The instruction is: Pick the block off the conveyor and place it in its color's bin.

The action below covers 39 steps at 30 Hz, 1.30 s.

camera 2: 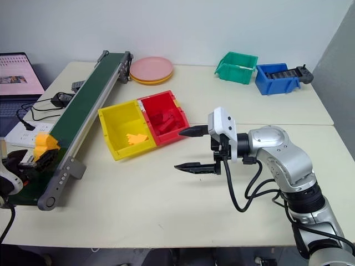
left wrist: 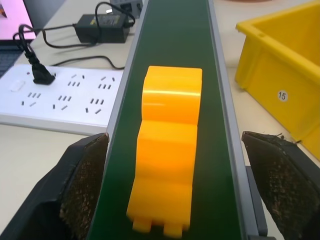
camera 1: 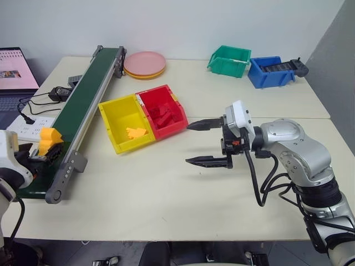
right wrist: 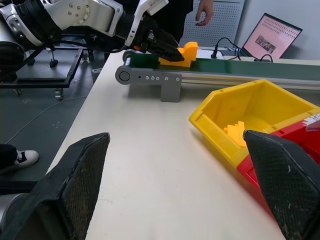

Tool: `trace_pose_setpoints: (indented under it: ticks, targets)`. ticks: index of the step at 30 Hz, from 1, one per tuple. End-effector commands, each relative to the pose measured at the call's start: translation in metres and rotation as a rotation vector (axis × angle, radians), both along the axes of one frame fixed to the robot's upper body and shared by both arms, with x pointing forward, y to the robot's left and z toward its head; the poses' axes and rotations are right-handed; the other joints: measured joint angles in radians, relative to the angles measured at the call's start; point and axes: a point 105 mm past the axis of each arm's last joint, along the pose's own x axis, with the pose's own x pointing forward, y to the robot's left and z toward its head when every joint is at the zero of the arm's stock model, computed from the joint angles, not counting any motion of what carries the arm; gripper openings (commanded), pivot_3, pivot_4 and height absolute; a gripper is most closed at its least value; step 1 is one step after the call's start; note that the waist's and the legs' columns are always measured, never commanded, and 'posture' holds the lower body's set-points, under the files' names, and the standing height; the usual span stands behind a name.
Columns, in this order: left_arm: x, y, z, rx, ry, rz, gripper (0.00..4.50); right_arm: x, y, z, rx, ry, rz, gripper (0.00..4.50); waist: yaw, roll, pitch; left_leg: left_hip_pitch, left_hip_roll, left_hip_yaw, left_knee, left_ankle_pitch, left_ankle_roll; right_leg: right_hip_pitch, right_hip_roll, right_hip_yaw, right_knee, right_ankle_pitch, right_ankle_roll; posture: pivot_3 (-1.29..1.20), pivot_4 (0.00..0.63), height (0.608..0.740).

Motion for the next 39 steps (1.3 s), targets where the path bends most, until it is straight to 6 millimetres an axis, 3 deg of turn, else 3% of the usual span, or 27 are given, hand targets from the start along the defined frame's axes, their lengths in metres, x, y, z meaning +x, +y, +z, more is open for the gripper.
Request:
trace_pose_setpoints:
  ticks: [1,8,12,20,25,29,33,39]
  targets:
    - [-0.003,0.004,0.006,0.024,0.015,0.017,3.63,-0.007,0.001,0.009,0.009,-0.038,0.022,4.50,0.000,0.000,0.000,0.000,0.000,0.000,0.000,0.000,0.000,0.000,0.000,0.000,0.000,0.000,0.000,0.00,0.150,0.740]
    - [-0.011,-0.007,0.011,0.067,0.000,0.014,2.32,-0.006,0.002,0.009,0.006,-0.039,0.027,4.50,0.001,0.000,0.000,0.000,0.000,0.000,0.000,0.000,0.000,0.000,0.000,0.000,0.000,0.000,0.000,0.00,0.150,0.740]
    - [-0.016,-0.024,0.026,0.104,-0.059,0.009,1.53,-0.006,0.003,0.011,0.015,-0.040,0.044,4.50,0.001,0.000,0.000,0.000,0.000,0.000,0.000,0.000,0.000,0.000,-0.001,0.000,0.000,0.000,0.000,0.00,0.150,0.740]
    - [0.007,-0.057,0.061,0.139,-0.171,-0.075,1.52,-0.004,0.002,0.012,0.009,-0.059,0.053,4.50,0.002,0.000,0.000,0.000,-0.001,-0.001,0.000,0.000,0.000,0.000,-0.001,-0.001,0.000,0.000,0.000,0.00,0.150,0.740]
    - [0.049,-0.093,0.083,0.104,-0.259,-0.198,1.52,0.004,-0.007,0.018,0.006,-0.105,0.000,4.50,0.010,0.000,0.000,-0.001,-0.001,-0.002,0.001,0.000,0.000,0.000,-0.001,-0.002,0.000,0.000,0.000,0.00,0.150,0.740]
    - [0.073,-0.101,0.084,0.102,-0.267,-0.215,1.52,0.007,-0.011,0.021,0.001,-0.125,-0.038,4.50,0.004,0.000,0.000,-0.001,-0.001,0.000,0.001,0.000,0.000,0.000,-0.001,-0.001,0.000,0.000,0.000,0.00,0.150,0.740]
    - [0.108,-0.130,0.074,0.084,-0.234,-0.314,1.52,0.007,-0.020,0.024,-0.015,-0.121,-0.112,4.50,0.001,0.000,0.000,-0.003,-0.001,0.000,0.001,0.000,0.000,-0.002,0.000,-0.001,0.000,0.000,0.000,0.00,0.150,0.740]
    - [0.121,-0.140,0.064,0.077,-0.228,-0.353,1.52,0.005,-0.023,0.024,-0.019,-0.125,-0.146,4.50,-0.002,0.000,0.000,-0.004,-0.001,0.001,0.001,0.000,0.000,-0.002,0.000,0.000,0.000,0.000,0.000,0.00,0.150,0.740]
